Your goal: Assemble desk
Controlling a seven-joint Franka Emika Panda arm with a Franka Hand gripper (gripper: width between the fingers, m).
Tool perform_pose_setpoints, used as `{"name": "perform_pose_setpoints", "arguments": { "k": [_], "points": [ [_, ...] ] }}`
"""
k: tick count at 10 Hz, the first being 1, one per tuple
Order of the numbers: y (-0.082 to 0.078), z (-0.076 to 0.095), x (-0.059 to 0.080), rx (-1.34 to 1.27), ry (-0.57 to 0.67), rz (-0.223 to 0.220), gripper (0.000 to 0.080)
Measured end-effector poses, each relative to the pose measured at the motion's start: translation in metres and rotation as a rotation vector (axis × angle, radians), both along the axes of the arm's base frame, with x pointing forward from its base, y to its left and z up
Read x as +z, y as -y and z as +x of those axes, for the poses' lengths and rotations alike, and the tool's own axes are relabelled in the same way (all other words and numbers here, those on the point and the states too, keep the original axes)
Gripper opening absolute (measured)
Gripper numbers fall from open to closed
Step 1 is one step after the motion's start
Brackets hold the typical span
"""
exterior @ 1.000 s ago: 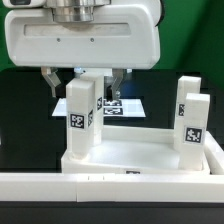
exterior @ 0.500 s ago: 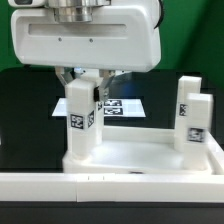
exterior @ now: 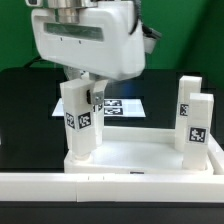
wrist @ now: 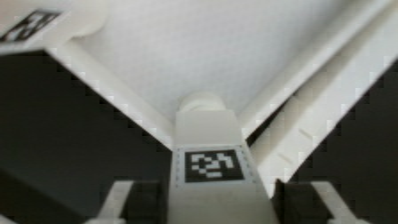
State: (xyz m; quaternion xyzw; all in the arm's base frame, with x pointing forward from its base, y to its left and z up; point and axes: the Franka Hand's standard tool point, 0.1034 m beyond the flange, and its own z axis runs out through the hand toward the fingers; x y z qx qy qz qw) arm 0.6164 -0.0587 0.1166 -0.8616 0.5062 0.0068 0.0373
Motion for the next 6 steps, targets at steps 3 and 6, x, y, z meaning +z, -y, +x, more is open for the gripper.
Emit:
{"name": "perform_pose_setpoints", "arguments": {
  "k": [3,6],
  "points": [
    [0.001,0.007,-0.001,-0.444,0.029,0.05,0.0288],
    [-0.005,0.015,-0.001,-0.72,0.085,0.069,0.0288]
  ]
}}
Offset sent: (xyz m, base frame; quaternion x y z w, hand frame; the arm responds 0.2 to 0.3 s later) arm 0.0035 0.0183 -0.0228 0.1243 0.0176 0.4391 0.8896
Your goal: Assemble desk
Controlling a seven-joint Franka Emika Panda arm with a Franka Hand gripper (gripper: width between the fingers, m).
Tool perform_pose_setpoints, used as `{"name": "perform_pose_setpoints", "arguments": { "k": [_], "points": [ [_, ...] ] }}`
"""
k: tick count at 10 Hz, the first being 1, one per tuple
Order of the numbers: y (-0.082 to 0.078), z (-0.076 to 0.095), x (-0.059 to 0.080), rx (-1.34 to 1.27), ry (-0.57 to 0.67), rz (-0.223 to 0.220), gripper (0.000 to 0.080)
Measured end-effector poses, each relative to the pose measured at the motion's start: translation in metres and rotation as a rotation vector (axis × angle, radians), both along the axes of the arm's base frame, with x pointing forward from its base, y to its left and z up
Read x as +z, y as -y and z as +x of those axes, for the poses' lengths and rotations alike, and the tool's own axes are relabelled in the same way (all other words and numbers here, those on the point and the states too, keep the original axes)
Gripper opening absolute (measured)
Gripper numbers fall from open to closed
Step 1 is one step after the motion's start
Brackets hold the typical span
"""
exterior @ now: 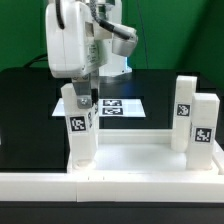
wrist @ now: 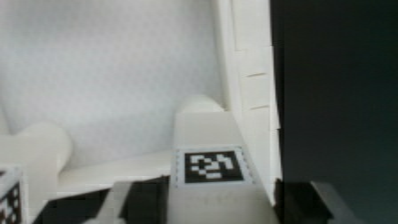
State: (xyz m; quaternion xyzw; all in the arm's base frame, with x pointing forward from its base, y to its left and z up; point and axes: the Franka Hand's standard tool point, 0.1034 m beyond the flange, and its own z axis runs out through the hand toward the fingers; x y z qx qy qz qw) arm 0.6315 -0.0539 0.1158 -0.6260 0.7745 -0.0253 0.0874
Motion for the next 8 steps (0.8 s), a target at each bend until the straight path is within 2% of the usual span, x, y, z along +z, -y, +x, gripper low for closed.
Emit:
{"name": "perform_pose_setpoints", "arguments": {
  "k": [3,4,5,6,8],
  "points": [
    [-0.0004,0.0003,-0.0001,0.015,0.001,-0.003,0.0295],
    [-0.0006,-0.0006,0.0001,0.075,-0.008,-0.015,0.0477],
    [-0.0029,-0.003,0.0024,0.3,-0.048,-0.051,0.0477],
    [-0.0051,-0.0039,0.0025,0.45,-0.054,-0.075,0.0608],
    [-0.0046,-0.0072,-0.0005,0.602,-0.05,-0.091,0.0648]
  ]
}}
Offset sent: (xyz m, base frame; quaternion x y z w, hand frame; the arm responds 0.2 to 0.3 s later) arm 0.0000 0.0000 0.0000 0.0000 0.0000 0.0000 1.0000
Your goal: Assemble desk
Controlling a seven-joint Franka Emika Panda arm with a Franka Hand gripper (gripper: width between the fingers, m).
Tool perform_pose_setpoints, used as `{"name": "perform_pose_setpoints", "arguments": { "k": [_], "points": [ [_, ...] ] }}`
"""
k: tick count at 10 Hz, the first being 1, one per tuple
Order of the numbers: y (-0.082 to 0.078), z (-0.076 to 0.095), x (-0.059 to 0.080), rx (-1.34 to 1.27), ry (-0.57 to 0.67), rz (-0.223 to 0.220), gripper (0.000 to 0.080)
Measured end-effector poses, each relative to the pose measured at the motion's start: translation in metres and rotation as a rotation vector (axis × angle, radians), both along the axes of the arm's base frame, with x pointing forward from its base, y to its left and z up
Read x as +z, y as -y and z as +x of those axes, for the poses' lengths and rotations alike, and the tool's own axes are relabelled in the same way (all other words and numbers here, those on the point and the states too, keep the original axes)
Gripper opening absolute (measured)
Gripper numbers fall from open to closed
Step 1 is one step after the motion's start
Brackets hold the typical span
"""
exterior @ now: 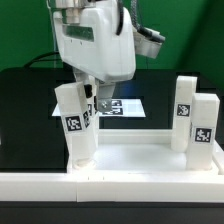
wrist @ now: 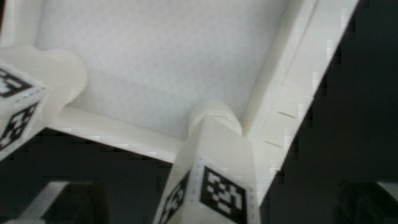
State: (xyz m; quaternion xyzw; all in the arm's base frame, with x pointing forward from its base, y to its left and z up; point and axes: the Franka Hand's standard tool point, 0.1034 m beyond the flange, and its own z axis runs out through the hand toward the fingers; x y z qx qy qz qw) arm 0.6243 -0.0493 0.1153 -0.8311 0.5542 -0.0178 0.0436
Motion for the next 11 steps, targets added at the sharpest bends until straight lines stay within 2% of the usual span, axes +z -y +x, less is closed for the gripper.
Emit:
{"name": "perform_pose_setpoints", "arguments": {
  "k": [3,4,7,9,11],
  "points": [
    [0.005,-0.002,0.001,0.263,0.013,-0.023,0.0649],
    [0.014,-0.006,0.0,0.375,0.012,-0.039,0.0649],
    [0.018,-0.004,0.0,0.701,0.004,-0.103,0.0649],
    [0.018,-0.003,0.001,0.726,0.005,-0.106,0.0649],
    [0.018,-0.003,0.001,0.708,0.004,-0.105,0.0404]
  ]
}}
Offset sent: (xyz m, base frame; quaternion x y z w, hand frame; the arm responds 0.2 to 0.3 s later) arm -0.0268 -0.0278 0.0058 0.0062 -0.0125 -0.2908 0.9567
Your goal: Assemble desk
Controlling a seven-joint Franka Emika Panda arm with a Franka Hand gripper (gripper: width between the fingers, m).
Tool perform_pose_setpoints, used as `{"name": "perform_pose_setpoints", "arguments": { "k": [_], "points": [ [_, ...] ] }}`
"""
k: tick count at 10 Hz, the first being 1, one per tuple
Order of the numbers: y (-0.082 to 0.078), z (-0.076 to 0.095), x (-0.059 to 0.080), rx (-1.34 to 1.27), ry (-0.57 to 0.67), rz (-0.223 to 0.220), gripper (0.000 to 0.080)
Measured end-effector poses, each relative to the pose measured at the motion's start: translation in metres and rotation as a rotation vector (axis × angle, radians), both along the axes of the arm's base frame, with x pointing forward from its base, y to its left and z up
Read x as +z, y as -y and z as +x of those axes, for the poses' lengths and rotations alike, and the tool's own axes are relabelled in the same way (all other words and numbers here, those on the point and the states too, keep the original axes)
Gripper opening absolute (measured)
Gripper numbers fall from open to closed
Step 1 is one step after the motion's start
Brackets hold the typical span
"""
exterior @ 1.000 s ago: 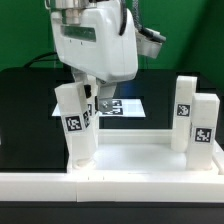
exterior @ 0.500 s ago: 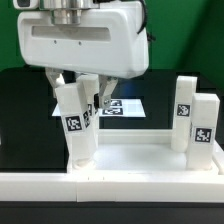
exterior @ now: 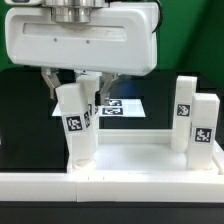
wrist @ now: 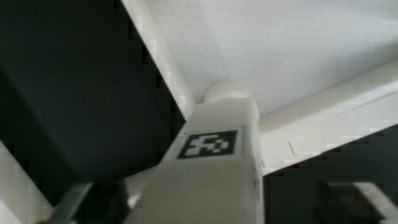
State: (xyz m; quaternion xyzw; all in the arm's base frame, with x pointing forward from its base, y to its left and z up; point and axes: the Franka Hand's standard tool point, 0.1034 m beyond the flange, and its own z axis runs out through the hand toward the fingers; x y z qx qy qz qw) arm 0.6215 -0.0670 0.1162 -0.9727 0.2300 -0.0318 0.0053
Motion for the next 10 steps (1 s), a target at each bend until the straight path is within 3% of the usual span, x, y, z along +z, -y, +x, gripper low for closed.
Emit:
{"name": "perform_pose_setpoints", "arguments": {
  "k": [1,2,8,10],
  "points": [
    [-0.001,0.001,0.0,-0.071,0.002,0.007,0.0404],
    [-0.001,0.0,0.0,-0.155,0.002,0.013,0.0292],
    [-0.002,0.007,-0.001,-0.639,-0.013,0.039,0.0292],
    [-0.002,0.012,-0.002,-0.971,0.025,0.107,0.0292]
  ]
}}
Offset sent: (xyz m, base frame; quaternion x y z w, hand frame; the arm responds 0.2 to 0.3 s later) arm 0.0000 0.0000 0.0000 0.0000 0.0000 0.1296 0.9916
